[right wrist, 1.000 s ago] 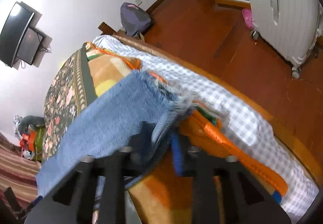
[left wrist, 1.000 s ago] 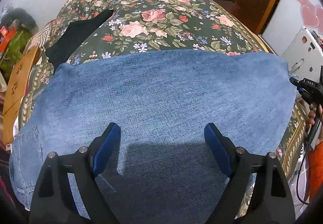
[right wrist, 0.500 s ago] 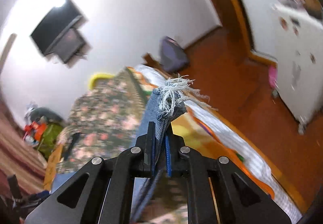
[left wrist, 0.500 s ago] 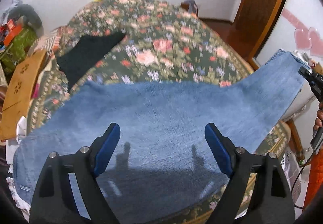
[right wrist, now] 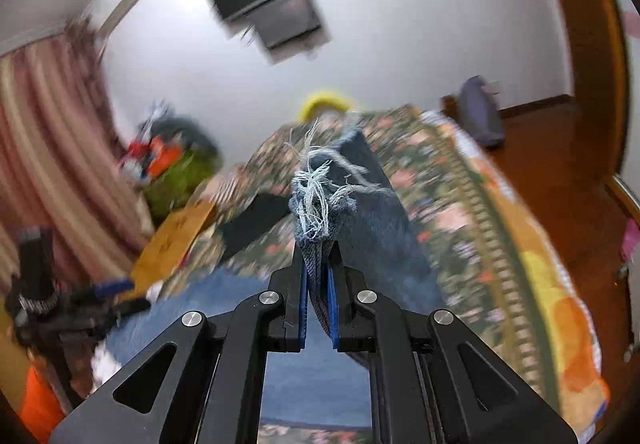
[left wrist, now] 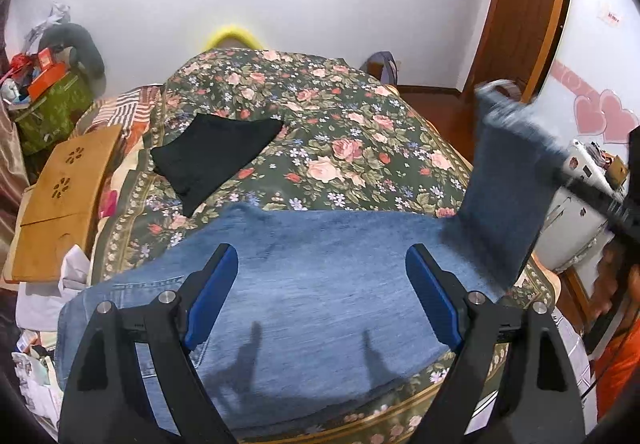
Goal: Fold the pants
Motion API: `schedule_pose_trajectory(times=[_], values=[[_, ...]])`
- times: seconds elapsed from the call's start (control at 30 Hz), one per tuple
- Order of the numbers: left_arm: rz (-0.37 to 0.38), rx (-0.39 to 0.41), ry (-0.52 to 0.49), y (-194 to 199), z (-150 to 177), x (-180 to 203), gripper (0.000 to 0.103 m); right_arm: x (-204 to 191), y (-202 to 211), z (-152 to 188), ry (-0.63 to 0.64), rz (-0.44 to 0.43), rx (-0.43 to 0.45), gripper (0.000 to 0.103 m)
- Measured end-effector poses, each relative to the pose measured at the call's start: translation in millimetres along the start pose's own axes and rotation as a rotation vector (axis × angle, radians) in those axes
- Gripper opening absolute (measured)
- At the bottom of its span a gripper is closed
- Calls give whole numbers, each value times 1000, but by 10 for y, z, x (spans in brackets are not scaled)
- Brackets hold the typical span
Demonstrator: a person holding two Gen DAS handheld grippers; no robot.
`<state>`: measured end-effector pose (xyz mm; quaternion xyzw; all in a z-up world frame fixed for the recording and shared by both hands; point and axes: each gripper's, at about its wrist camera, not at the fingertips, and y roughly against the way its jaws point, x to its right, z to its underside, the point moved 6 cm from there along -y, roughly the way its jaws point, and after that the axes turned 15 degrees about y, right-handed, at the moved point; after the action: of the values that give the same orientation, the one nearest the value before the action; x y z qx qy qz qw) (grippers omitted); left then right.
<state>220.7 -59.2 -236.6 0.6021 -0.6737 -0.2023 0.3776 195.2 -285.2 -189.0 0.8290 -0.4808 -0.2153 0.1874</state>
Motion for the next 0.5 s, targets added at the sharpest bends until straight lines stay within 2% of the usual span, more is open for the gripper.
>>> schedule_pose_trajectory(times=[0.27, 0.4, 0.5], values=[[-6, -13, 27, 33, 76, -210, 87, -661, -646, 585, 80, -148, -209, 11], [-6, -25, 25, -8, 100, -236, 87, -822, -894, 876, 106, -177, -336, 20], [-1, -25, 14, -59, 86, -192, 87, -836, -873, 904, 97, -226, -356, 32]])
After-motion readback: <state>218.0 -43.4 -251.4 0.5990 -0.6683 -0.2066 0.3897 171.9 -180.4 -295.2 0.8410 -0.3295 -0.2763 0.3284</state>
